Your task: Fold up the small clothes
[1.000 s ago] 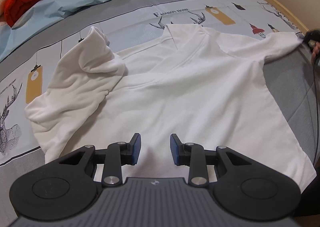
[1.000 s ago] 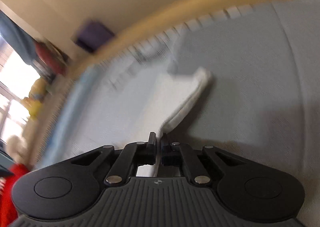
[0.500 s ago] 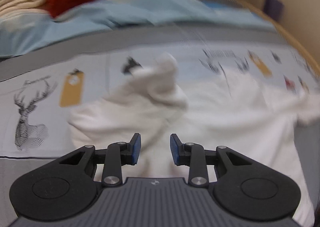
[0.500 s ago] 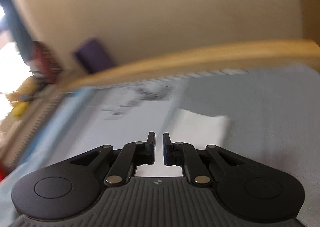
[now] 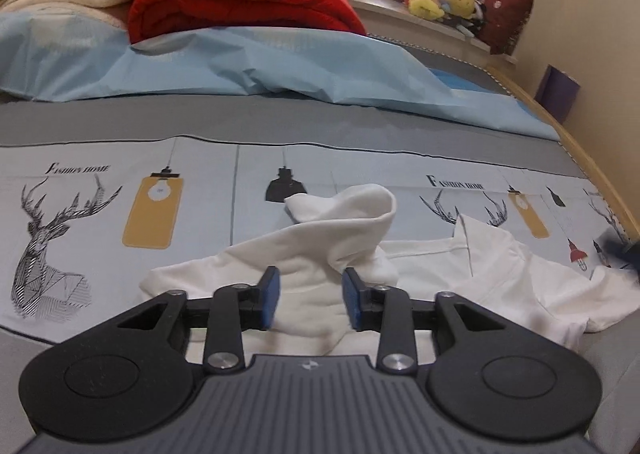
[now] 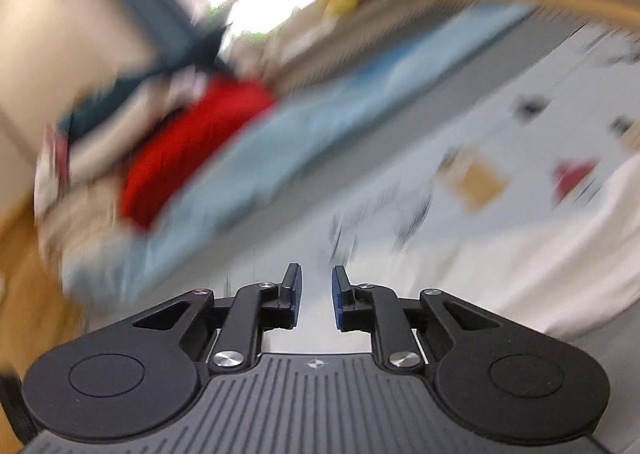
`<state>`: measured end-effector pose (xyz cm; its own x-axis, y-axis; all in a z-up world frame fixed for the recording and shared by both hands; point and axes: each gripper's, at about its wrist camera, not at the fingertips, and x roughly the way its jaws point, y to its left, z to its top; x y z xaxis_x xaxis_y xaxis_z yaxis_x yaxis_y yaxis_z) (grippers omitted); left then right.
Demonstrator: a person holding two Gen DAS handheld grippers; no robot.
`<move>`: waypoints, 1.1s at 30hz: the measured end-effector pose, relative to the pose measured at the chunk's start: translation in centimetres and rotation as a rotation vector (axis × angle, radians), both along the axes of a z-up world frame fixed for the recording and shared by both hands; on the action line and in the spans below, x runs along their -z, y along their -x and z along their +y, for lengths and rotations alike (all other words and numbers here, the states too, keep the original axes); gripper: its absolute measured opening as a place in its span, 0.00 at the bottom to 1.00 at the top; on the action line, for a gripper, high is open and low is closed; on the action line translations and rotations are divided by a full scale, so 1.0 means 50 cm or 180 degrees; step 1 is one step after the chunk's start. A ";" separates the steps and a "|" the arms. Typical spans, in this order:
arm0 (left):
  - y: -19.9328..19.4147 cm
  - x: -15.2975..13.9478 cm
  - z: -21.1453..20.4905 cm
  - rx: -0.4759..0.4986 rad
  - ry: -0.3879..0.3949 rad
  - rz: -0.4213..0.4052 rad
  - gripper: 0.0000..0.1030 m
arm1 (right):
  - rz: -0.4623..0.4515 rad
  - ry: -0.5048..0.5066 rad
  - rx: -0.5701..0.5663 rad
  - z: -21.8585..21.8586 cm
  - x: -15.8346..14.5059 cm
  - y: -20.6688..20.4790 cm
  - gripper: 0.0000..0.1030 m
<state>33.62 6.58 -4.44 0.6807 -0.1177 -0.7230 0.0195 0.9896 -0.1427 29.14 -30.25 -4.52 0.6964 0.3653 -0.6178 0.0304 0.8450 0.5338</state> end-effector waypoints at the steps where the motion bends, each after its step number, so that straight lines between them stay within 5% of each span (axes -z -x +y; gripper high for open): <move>1: -0.003 0.003 -0.007 0.0040 -0.0029 -0.0004 0.44 | 0.0238 0.0085 -0.0150 0.026 0.026 -0.012 0.16; 4: -0.018 0.000 -0.034 0.0156 -0.0080 -0.0121 0.46 | 0.0617 0.0298 -0.0643 0.091 0.095 -0.024 0.18; 8: -0.059 -0.021 -0.068 0.0203 0.0072 -0.0255 0.52 | 0.0977 0.0520 -0.0606 0.099 0.154 -0.028 0.20; 12: -0.118 -0.032 -0.102 0.0259 0.0178 -0.0320 0.54 | 0.0948 0.0506 -0.0678 0.101 0.156 -0.012 0.20; 16: -0.173 0.005 -0.127 0.0226 0.0155 -0.0084 0.52 | 0.0986 0.0469 -0.0715 0.093 0.155 -0.020 0.20; 19: -0.183 0.039 -0.128 0.0284 0.0005 0.0137 0.01 | 0.0986 0.0489 -0.0739 0.098 0.159 -0.023 0.20; 22: -0.168 0.016 -0.067 0.0082 -0.0106 -0.0036 0.01 | 0.0979 0.0528 -0.0758 0.104 0.163 -0.027 0.20; 26: -0.125 -0.051 0.143 -0.0930 -0.0003 -0.0284 0.01 | 0.0990 0.0559 -0.0743 0.106 0.157 -0.028 0.20; 30: 0.004 -0.066 0.414 -0.2747 -0.0010 -0.0334 0.01 | 0.0982 0.0620 -0.0737 0.112 0.155 -0.027 0.20; 33: 0.105 -0.041 0.556 -0.3694 0.0147 -0.0107 0.06 | 0.0963 0.0680 -0.0742 0.120 0.152 -0.022 0.20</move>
